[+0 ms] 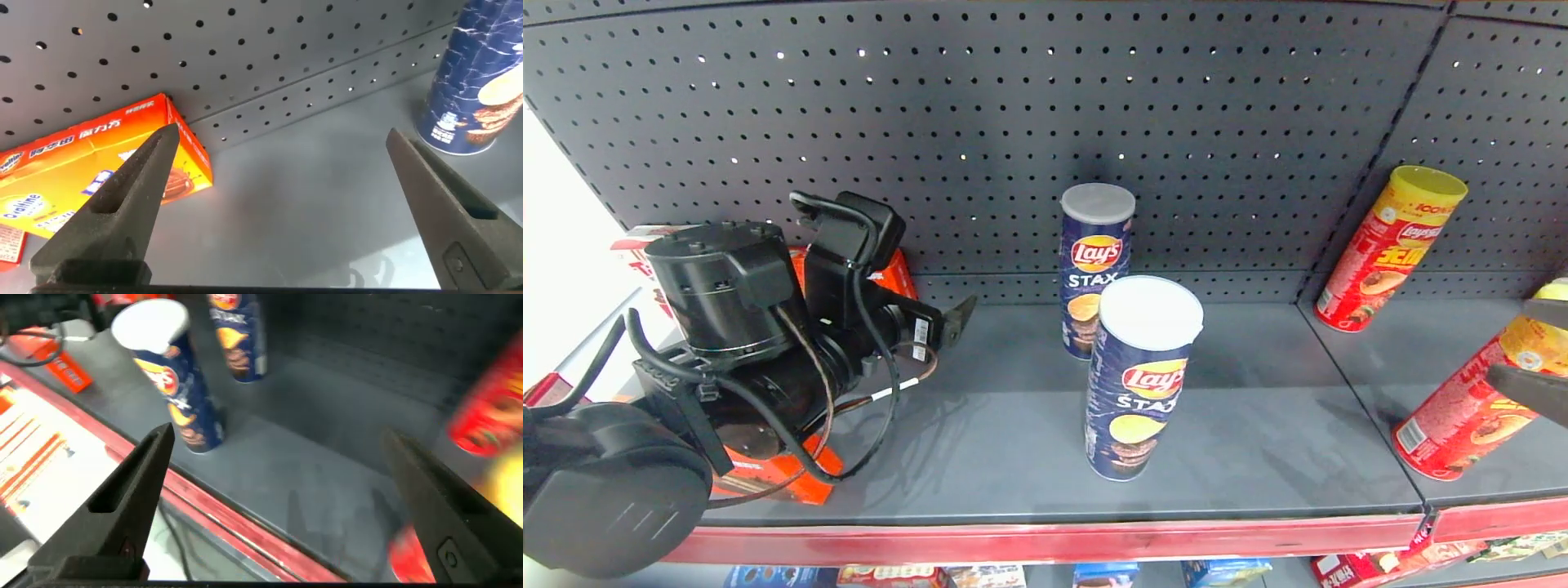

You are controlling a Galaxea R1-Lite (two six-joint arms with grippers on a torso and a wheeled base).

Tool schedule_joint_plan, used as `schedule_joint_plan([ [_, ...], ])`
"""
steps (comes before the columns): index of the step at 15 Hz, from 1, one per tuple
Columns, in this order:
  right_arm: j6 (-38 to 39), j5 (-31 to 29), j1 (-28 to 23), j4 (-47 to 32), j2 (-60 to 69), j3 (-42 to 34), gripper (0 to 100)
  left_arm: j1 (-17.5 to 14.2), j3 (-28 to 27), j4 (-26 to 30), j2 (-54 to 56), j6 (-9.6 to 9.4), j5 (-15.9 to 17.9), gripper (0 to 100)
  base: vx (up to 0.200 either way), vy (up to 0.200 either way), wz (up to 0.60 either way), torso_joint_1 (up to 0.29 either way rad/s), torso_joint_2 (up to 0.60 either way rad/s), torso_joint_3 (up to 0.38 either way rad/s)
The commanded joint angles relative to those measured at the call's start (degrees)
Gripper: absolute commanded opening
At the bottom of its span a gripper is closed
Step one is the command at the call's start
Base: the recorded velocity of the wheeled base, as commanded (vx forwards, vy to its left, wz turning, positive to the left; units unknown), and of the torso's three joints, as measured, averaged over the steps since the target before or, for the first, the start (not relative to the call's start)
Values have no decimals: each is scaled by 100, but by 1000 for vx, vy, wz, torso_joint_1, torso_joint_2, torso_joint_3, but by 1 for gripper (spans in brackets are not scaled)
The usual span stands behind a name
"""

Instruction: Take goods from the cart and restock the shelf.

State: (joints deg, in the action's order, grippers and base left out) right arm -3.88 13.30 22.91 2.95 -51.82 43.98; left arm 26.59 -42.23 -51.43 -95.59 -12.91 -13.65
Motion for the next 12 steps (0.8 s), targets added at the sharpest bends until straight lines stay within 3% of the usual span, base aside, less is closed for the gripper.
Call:
schedule_joint_plan([
  [1,-8,-3,276,136,-504,40,100,4,-14,-51,-48,-1,3,100,0,0,0,0,0,0],
  [8,-17,-47,917,118,-1243,708,100,4,-251,-60,-285,-10,3,100,0,0,0,0,0,0],
  [12,-17,-108,1243,57,-1612,673,100,13,-277,-69,-311,-10,-6,100,0,0,0,0,0,0],
])
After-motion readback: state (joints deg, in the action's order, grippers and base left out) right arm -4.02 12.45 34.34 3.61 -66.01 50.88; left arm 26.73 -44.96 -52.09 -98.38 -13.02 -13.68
